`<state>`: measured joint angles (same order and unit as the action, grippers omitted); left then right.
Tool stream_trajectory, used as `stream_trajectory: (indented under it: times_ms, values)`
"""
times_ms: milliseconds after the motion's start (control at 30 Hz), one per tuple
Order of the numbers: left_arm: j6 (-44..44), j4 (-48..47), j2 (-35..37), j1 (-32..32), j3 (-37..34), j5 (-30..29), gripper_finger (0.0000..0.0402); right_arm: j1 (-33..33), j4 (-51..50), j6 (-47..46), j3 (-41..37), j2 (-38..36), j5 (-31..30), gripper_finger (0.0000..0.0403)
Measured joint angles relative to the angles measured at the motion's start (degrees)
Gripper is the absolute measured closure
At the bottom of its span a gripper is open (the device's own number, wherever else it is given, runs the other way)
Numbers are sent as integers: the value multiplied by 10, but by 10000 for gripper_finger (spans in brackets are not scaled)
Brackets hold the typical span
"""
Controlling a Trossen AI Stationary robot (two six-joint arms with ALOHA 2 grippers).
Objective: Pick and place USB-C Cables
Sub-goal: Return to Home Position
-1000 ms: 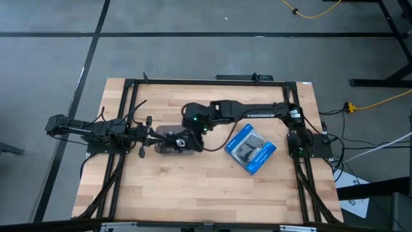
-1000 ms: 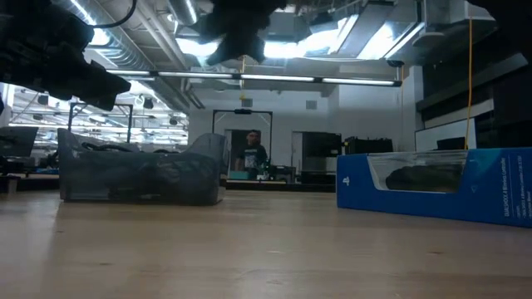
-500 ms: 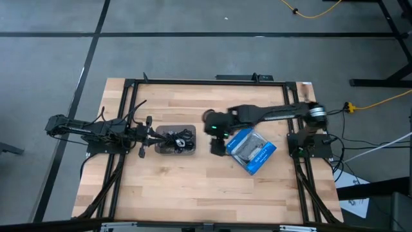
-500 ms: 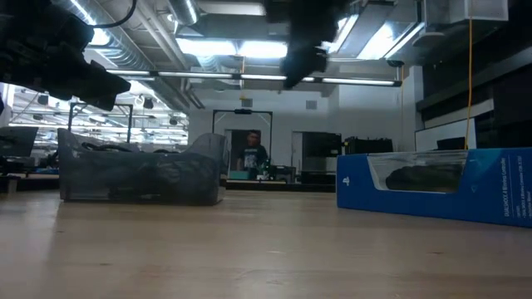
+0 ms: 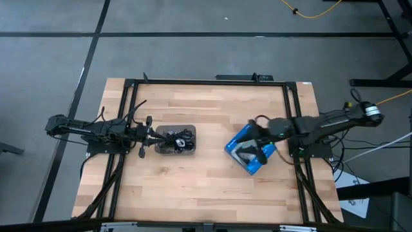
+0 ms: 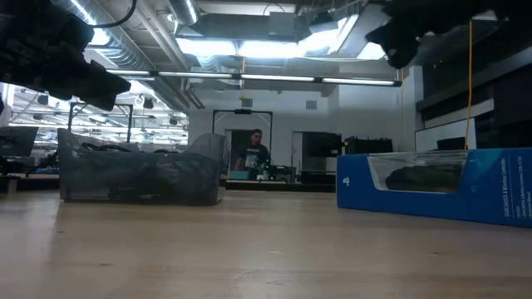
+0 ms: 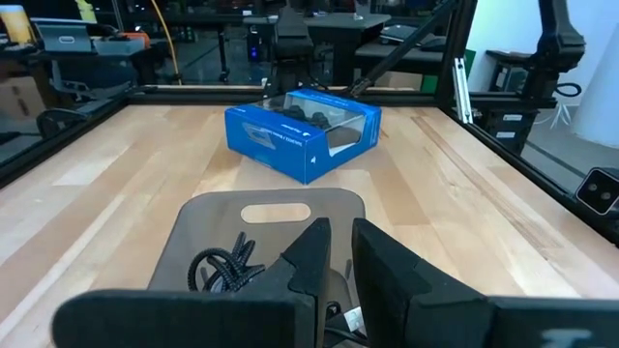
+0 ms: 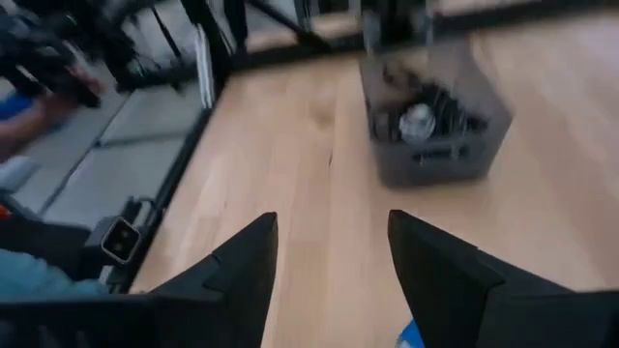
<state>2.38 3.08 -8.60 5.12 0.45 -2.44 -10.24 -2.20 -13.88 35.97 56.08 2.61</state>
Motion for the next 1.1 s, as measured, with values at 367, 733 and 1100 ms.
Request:
stream_trajectory:
  times_ms: [367,733,1100]
  values:
    - [0,0,0,0,0,0,360,-1,118,43,-192,-191,-30,201]
    - [0,0,0,0,0,0,360,-1,123,22,-289,-288,-83,201]
    - [0,-1,0,0,0,0,360,0,102,55,-356,-433,-86,201]
